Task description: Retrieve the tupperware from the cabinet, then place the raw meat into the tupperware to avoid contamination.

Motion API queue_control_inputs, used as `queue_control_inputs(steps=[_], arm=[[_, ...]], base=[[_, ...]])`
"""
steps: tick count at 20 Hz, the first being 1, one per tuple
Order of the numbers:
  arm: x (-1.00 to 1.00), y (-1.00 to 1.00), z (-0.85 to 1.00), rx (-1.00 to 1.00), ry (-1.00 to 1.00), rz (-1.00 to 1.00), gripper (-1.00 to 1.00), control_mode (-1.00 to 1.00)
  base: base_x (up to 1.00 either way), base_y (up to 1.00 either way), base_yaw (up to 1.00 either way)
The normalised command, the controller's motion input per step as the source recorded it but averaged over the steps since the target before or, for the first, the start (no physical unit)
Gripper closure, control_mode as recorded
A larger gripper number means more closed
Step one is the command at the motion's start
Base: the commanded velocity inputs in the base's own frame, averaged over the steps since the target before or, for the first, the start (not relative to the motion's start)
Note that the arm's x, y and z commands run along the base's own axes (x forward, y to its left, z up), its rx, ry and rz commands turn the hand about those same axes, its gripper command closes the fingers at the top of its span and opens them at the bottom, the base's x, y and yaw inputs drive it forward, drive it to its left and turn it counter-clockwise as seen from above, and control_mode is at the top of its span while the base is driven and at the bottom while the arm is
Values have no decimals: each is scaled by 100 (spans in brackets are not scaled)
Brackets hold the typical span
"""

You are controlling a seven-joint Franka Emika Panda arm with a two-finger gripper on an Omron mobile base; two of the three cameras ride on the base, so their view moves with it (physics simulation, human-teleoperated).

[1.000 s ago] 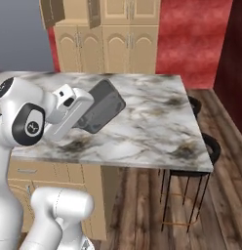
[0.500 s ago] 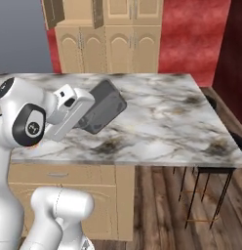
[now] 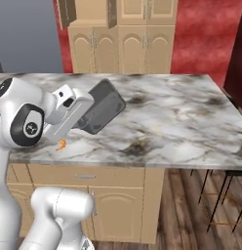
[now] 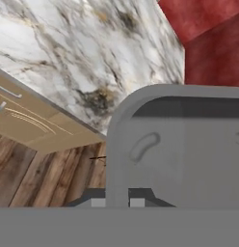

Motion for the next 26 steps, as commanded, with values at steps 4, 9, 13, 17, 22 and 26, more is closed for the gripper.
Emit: queue_control_inputs(steps=[4,9,13,17,22,26], arm=[[0,0,0,0,0,0,100,100],[0,0,0,0,0,0,100,100],[0,0,0,0,0,0,100,100],[0,0,0,0,0,0,100,100],[0,0,0,0,0,0,100,100],[0,0,0,0,0,0,100,100]], base=[[31,1,22],[50,0,24],[57,0,14],[47,-1,4],[20,-1,0],[0,0,0]])
